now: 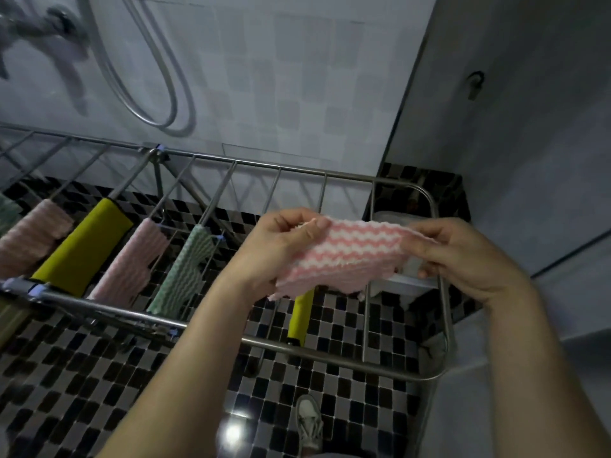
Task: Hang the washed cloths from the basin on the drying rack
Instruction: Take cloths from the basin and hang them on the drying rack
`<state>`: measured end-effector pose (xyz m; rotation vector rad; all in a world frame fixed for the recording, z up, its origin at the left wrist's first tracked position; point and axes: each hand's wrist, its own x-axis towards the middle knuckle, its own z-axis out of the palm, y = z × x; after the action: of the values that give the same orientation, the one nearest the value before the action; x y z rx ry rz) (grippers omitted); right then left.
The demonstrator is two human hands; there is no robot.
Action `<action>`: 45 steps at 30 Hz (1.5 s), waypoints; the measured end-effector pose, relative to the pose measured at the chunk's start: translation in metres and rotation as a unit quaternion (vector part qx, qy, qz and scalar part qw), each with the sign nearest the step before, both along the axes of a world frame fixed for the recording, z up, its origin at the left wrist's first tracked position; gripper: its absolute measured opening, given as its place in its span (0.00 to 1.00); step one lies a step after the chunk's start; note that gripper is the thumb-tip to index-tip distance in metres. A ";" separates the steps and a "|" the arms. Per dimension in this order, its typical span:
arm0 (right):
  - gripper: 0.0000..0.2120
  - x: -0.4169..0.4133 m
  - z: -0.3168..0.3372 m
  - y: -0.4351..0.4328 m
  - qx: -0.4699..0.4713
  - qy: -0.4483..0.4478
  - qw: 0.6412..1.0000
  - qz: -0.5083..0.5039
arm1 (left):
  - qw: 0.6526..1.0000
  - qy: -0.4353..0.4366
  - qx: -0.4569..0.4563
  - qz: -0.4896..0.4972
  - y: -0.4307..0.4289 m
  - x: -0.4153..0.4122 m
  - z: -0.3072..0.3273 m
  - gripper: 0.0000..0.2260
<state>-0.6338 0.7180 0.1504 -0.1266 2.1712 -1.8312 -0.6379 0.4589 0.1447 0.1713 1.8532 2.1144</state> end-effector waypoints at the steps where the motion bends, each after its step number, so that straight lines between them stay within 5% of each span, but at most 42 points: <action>1: 0.25 0.004 0.001 0.007 -0.026 -0.006 1.000 0.009 | 0.999 -0.014 0.022 -0.037 0.001 0.000 -0.001 0.04; 7: 0.15 0.026 0.022 0.021 -0.142 -0.036 0.989 0.006 | 0.974 -0.087 0.170 -0.124 0.018 -0.002 0.001 0.08; 16: 0.13 -0.007 -0.094 0.026 0.095 -0.208 0.958 -0.176 | 0.983 -0.025 -0.176 -0.055 0.054 -0.015 -0.098 0.23; 20: 0.12 -0.020 -0.116 0.021 0.174 -0.179 0.949 -0.192 | 0.940 0.110 -0.322 -0.015 0.068 -0.027 -0.118 0.15; 29: 0.17 -0.033 -0.135 0.007 0.385 -0.039 0.898 -0.209 | 0.848 0.207 -0.486 -0.043 0.081 -0.031 -0.138 0.31; 34: 0.08 -0.035 -0.137 -0.013 0.240 -0.083 0.951 -0.177 | 0.882 0.158 -0.413 -0.164 0.079 0.008 -0.133 0.09; 39: 0.05 -0.038 -0.140 -0.027 0.287 -0.044 0.936 -0.201 | 0.914 0.104 -0.344 -0.189 0.073 0.025 -0.137 0.11; 45: 0.07 -0.040 -0.127 -0.042 0.413 0.095 0.886 -0.190 | 0.818 0.366 -0.411 -0.165 0.067 0.032 -0.136 0.06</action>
<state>-0.6735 0.6758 0.0238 0.3396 3.0834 -0.8938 -0.6054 0.5256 0.0085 1.1041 2.7092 0.8891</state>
